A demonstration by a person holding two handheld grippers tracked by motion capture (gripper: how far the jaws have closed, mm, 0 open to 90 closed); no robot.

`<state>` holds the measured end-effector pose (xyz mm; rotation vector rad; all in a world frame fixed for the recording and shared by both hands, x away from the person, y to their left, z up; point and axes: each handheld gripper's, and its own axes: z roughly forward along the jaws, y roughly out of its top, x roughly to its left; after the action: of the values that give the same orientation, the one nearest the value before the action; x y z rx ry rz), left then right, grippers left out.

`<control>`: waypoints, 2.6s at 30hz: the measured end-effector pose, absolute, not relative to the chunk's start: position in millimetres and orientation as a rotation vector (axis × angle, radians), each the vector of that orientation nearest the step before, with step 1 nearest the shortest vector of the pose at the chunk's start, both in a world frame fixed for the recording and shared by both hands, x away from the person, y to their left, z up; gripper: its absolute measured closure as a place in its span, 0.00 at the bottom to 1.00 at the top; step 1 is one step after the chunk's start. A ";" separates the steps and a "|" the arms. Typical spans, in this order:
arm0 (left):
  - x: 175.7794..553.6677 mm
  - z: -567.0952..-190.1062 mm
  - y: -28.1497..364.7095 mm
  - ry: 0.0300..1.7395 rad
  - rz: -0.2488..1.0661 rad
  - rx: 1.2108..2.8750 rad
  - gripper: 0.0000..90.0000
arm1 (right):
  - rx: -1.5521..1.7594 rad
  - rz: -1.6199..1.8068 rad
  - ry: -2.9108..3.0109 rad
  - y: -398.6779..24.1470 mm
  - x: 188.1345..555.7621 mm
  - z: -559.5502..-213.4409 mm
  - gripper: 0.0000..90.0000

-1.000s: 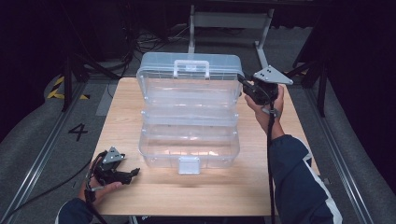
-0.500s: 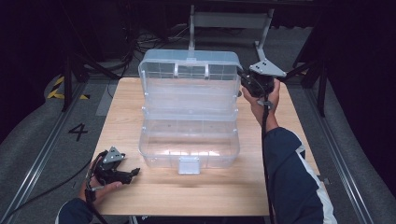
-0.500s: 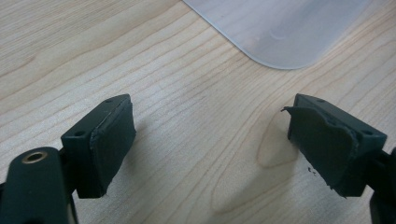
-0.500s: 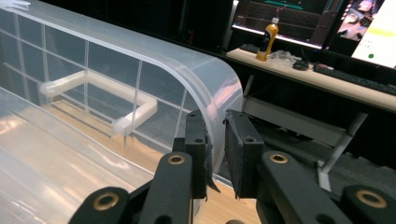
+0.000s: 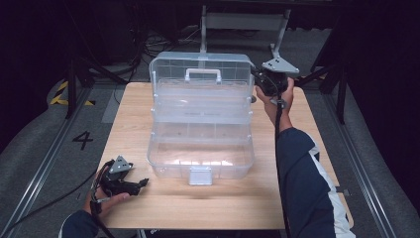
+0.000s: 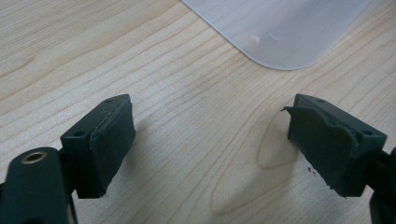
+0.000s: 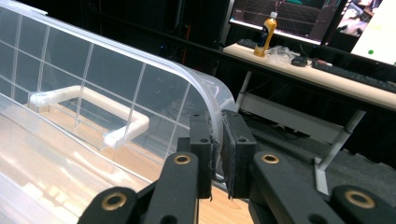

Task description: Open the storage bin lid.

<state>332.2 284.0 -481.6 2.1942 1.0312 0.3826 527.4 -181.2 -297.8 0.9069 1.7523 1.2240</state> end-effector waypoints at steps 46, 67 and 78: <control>335.3 -481.2 281.5 1.038 0.408 2.195 0.17 | 0.962 1.165 1.868 -179.6 583.9 -311.4 0.92; 336.6 -481.0 281.6 1.031 0.416 2.200 0.17 | 0.983 1.142 1.930 -181.1 598.1 -317.5 0.90; 336.1 -481.5 281.0 1.038 0.394 2.195 0.17 | 1.050 1.156 1.967 -181.8 613.8 -326.6 0.90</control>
<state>336.1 281.0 -481.5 2.1953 1.0384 0.3939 613.8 -181.8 -326.6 1.0501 1.9665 1.1560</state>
